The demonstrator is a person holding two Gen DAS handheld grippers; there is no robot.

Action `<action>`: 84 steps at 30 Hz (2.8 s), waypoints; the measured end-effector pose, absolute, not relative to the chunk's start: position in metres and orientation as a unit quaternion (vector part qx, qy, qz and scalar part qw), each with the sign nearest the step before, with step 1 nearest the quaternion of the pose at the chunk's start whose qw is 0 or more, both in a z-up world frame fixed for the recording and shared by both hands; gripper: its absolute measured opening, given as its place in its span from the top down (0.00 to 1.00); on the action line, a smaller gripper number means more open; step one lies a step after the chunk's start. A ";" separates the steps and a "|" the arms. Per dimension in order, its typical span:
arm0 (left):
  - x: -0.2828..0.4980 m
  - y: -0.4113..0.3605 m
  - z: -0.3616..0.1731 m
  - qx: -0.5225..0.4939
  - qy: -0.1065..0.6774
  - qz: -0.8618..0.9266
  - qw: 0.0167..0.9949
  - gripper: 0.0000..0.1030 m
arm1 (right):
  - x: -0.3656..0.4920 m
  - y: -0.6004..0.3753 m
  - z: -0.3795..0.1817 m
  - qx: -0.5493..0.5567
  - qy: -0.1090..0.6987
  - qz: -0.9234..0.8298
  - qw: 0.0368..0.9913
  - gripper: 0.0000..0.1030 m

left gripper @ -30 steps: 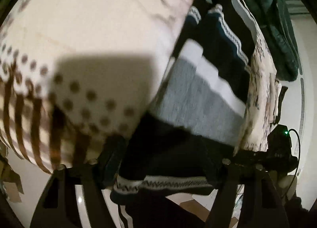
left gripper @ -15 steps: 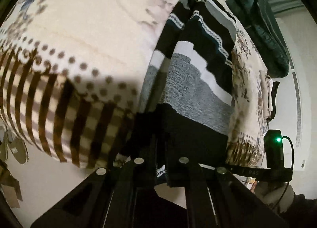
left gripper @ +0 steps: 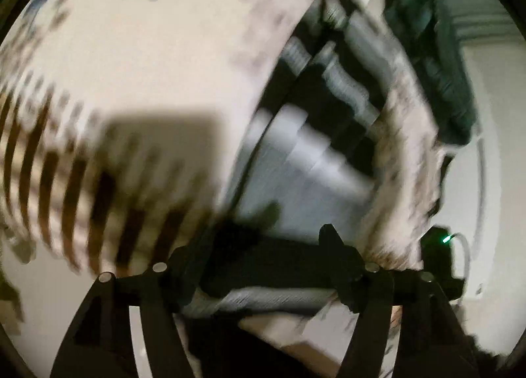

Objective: Fold small clothes

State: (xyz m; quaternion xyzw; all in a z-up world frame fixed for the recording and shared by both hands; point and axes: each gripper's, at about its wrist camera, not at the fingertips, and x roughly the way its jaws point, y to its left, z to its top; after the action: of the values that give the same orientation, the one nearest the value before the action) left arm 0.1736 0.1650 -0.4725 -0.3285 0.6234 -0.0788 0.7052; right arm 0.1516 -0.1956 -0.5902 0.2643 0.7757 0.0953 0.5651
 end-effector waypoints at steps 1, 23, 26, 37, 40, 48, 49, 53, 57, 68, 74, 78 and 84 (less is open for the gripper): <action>0.193 0.165 -0.468 -0.339 0.611 -0.085 0.710 0.37 | 0.166 -0.199 -0.585 0.274 0.766 0.096 0.574 0.36; 0.569 0.127 -0.536 -0.313 0.563 -0.177 0.744 0.94 | 0.567 -0.224 -0.581 0.373 0.643 0.052 0.666 0.30; 0.566 0.141 -0.532 -0.324 0.549 -0.174 0.751 0.95 | 0.582 -0.206 -0.582 0.356 0.637 0.060 0.681 0.93; 0.576 0.160 -0.547 -0.353 0.565 -0.183 0.723 0.79 | 0.609 -0.202 -0.580 0.292 0.674 0.044 0.677 0.60; 0.555 0.164 -0.524 -0.347 0.562 -0.187 0.727 0.41 | 0.583 -0.210 -0.567 0.296 0.678 0.065 0.670 0.43; 0.441 0.184 -0.463 -0.333 0.563 -0.166 0.738 0.37 | 0.441 -0.224 -0.532 0.294 0.711 0.108 0.630 0.39; 0.418 0.186 -0.455 -0.324 0.566 -0.158 0.741 0.37 | 0.419 -0.224 -0.530 0.293 0.717 0.114 0.622 0.39; 0.336 0.183 -0.448 -0.316 0.591 -0.130 0.731 0.32 | 0.329 -0.222 -0.537 0.280 0.748 0.122 0.590 0.39; 0.250 0.185 -0.478 -0.318 0.637 -0.090 0.696 0.32 | 0.247 -0.218 -0.568 0.289 0.779 0.114 0.545 0.39; 0.141 0.136 -0.527 -0.268 0.687 -0.078 0.671 0.95 | 0.128 -0.186 -0.614 0.242 0.812 0.098 0.522 0.52; 0.122 0.136 -0.508 -0.279 0.650 -0.072 0.703 0.95 | 0.114 -0.171 -0.602 0.175 0.804 0.079 0.563 0.99; 0.114 0.146 -0.518 -0.283 0.656 -0.067 0.697 0.95 | 0.108 -0.172 -0.603 0.156 0.809 0.084 0.561 0.99; 0.116 0.170 -0.514 -0.350 0.632 -0.075 0.687 0.46 | 0.123 -0.168 -0.608 0.223 0.797 0.112 0.550 0.47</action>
State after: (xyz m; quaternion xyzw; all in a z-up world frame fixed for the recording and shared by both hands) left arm 0.1157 0.1704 -0.5140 -0.3499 0.6324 -0.0752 0.6871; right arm 0.1234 -0.1679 -0.6083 0.2228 0.7971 0.1116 0.5501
